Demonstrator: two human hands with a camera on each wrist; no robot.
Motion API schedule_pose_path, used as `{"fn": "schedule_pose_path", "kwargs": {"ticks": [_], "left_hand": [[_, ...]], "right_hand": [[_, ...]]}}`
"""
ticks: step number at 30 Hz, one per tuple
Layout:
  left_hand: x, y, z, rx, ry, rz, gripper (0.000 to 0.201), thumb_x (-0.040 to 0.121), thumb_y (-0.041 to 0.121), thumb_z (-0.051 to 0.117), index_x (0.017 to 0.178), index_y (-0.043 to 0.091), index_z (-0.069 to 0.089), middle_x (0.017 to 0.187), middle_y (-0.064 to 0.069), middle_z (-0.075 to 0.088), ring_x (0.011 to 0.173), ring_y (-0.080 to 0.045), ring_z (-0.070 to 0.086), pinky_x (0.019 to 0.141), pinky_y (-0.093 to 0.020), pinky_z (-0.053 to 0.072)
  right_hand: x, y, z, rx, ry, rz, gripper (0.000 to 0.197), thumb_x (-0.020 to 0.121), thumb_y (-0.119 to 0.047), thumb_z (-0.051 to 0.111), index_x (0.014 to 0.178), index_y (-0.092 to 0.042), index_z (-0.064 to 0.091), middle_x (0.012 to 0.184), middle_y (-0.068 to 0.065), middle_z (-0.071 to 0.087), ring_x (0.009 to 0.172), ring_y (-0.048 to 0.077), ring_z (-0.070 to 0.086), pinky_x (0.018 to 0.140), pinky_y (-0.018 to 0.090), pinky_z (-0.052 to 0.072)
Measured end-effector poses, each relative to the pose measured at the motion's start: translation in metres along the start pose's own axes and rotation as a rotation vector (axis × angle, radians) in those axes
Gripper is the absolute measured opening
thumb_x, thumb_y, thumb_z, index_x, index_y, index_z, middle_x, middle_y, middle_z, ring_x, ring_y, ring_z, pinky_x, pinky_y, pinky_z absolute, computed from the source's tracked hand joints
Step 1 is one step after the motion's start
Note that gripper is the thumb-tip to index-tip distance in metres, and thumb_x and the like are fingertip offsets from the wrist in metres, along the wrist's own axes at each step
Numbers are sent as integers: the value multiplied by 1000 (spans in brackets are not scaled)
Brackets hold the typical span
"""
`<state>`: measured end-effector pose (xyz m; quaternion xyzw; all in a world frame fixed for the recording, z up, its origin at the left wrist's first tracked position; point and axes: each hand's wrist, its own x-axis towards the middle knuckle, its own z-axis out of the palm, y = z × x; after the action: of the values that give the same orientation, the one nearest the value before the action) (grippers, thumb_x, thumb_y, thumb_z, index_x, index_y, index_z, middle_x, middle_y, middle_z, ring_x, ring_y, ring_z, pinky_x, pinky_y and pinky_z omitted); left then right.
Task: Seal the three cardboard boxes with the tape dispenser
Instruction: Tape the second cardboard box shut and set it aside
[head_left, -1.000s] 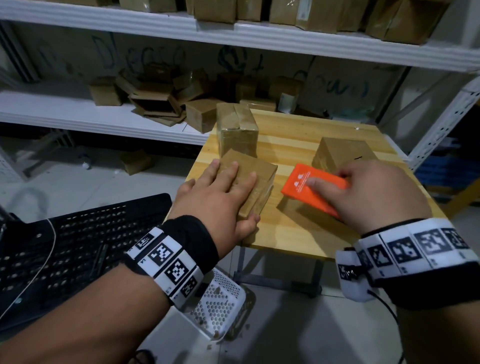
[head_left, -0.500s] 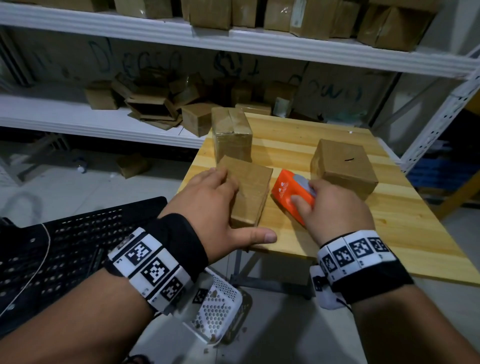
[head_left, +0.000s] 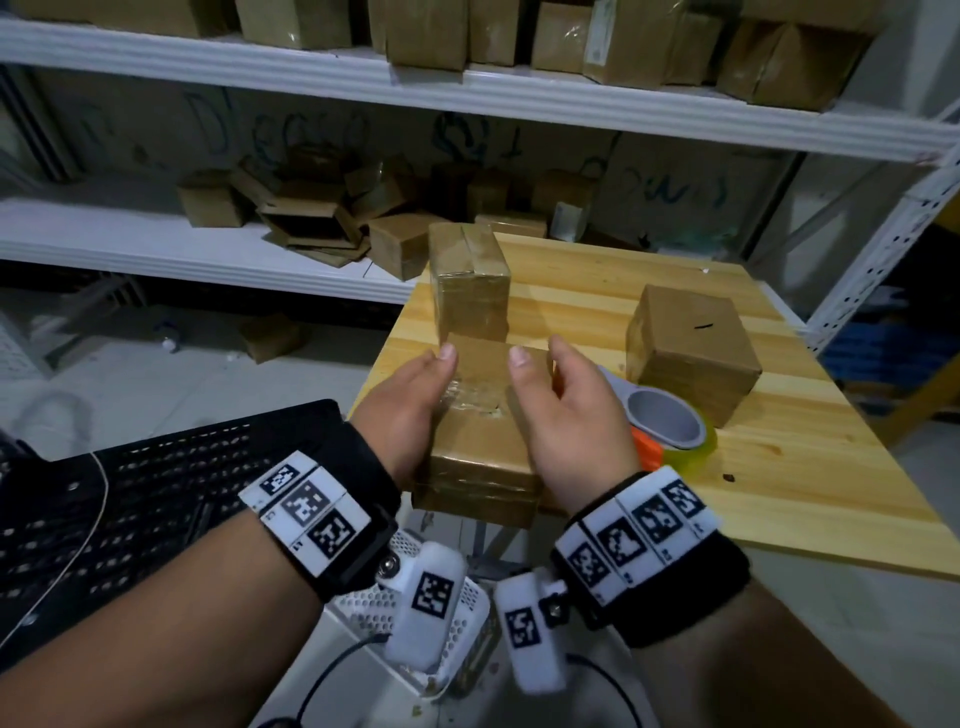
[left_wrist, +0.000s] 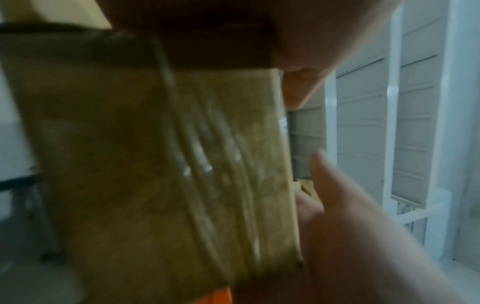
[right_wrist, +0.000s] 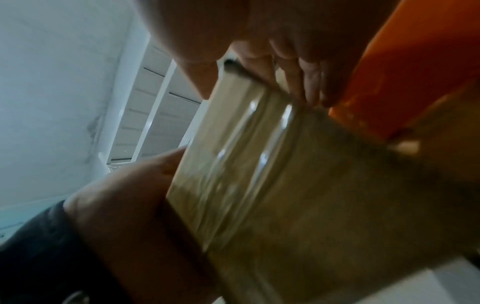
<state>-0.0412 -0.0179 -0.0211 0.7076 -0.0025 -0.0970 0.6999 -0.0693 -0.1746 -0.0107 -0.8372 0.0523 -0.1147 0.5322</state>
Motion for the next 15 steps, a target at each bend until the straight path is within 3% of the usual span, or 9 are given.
{"fn": "schedule_pose_path", "kwargs": {"ticks": [2, 4, 5, 7, 9, 11, 12, 14, 15], "left_hand": [[1, -8, 5, 16, 21, -10, 87, 69, 85, 57, 134, 26, 63, 127, -8, 70, 117, -31, 66, 107, -53, 46], [-1, -6, 8, 16, 62, -17, 90, 77, 75, 59, 144, 15, 53, 138, -12, 63, 122, -29, 62, 104, -44, 49], [-3, -4, 10, 3, 71, -16, 77, 87, 62, 58, 144, 11, 52, 135, -14, 64, 117, -28, 65, 96, -38, 54], [-2, -7, 9, -45, 65, -30, 44, 103, 34, 52, 139, 10, 56, 119, -14, 71, 97, -24, 71, 72, -26, 58], [-4, -6, 8, -75, 64, -42, 35, 105, 21, 49, 137, 10, 58, 113, -15, 72, 89, -23, 72, 62, -22, 56], [-3, -6, 9, -131, 69, -52, 40, 104, 21, 51, 142, 10, 55, 123, -16, 70, 100, -26, 70, 70, -24, 58], [-4, -5, 10, -159, 81, -52, 45, 102, 25, 53, 145, 11, 52, 130, -14, 66, 110, -25, 67, 82, -29, 58], [-7, -4, 13, -191, 95, -48, 70, 90, 45, 66, 150, 14, 46, 146, -5, 55, 129, -22, 55, 109, -42, 46], [-6, -7, 12, -247, 89, -60, 87, 79, 56, 71, 151, 15, 44, 151, -5, 50, 134, -25, 52, 114, -47, 41]], "right_hand": [[4, 4, 14, 67, -4, 58, 94, 92, -62, 64, 165, -18, 22, 170, 1, 30, 155, 20, 29, 126, 46, 29], [5, 6, 22, 148, 15, 118, 113, 74, -65, 76, 163, -18, 25, 162, 5, 44, 148, 26, 44, 120, 50, 40], [7, 9, 25, 184, 32, 143, 118, 64, -65, 79, 159, -15, 31, 152, 7, 55, 139, 28, 55, 113, 52, 47], [9, 17, 27, 220, 37, 174, 118, 57, -61, 80, 153, -10, 35, 135, 5, 67, 123, 28, 66, 102, 52, 57], [10, 17, 25, 262, 12, 176, 115, 58, -59, 80, 154, -13, 35, 134, 4, 68, 119, 28, 68, 98, 52, 59], [10, 14, 22, 271, -2, 182, 101, 72, -50, 79, 157, -17, 36, 142, 5, 63, 125, 28, 64, 102, 51, 57], [10, 14, 21, 272, -6, 194, 96, 77, -47, 76, 159, -21, 34, 149, 4, 58, 131, 28, 60, 106, 51, 54], [9, 13, 20, 301, -17, 221, 103, 74, -52, 72, 163, -32, 25, 160, 1, 46, 143, 29, 49, 115, 53, 46], [8, 12, 21, 325, -18, 235, 108, 69, -57, 72, 163, -36, 24, 162, 0, 44, 144, 29, 47, 116, 55, 43]]}}
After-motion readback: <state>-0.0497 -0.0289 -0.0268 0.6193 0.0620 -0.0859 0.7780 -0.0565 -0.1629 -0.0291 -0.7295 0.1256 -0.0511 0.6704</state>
